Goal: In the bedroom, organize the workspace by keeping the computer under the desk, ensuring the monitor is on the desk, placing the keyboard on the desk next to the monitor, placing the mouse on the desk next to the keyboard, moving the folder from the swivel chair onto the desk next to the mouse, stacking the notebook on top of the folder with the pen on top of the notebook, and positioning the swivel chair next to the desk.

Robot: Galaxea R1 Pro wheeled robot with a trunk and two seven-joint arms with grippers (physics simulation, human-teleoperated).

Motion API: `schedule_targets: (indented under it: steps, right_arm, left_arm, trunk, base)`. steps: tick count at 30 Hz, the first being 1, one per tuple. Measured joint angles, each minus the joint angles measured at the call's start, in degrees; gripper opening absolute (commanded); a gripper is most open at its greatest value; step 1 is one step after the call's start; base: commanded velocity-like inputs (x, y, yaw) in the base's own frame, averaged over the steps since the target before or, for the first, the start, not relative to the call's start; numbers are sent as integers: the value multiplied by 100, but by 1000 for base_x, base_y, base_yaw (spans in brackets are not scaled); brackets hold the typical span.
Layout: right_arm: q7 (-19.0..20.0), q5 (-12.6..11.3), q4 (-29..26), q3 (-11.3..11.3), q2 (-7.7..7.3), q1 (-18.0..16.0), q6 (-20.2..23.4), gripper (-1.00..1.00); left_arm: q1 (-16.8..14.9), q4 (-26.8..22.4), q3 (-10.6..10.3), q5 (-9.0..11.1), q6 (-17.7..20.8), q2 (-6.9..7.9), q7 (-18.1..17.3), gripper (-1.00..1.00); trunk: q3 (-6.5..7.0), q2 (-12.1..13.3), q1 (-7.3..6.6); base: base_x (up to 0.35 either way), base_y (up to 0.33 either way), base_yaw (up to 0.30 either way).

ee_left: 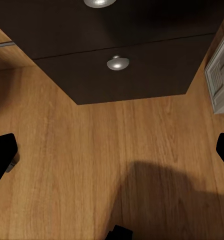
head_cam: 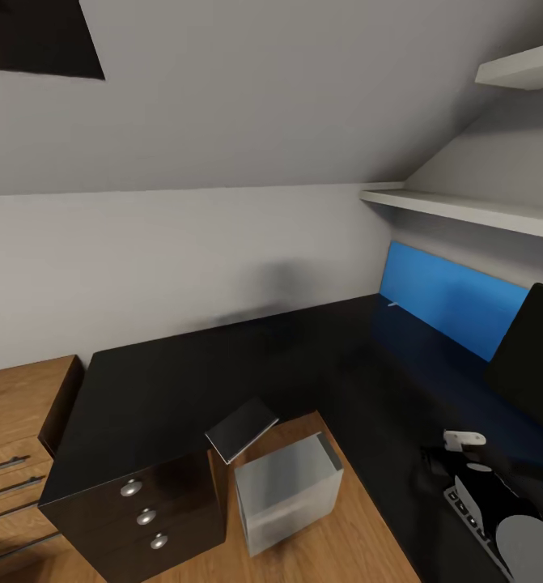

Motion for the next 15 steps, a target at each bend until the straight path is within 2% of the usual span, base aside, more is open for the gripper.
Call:
schedule_targets:
  steps: [5,8,9,11,12,15]
  right_arm:
    - [-4,-45,-539,-32,60,1,82,100]
    - [-20,-65,-1112,-62,307,12,341,100]
    - [-58,-66,-1996,-90,655,82,941,100]
    - [-72,-66,-2595,-100,819,199,1251,100]
    - [-79,-69,-3008,-105,972,376,1530,100]
    - [-86,-62,-3585,-106,1240,677,1886,100]
  left_arm:
    - [0,1,-3,0,4,0,0,100]
    - [0,1,-7,0,7,0,0,100]
    - [-1,2,-9,0,8,0,-1,100]
    - [0,1,-8,0,8,0,-1,100]
    - [0,1,-9,0,8,0,0,100]
    - [0,1,-7,0,9,0,0,100]
  trunk:
    - [0,0,0]
    - [0,0,0]
    - [1,1,0]
    - [0,0,0]
    - [0,0,0]
    - [0,0,0]
  base:
    - [0,0,0]
    - [0,0,0]
    - [0,0,0]
    - [0,0,0]
    - [0,0,0]
    - [0,0,0]
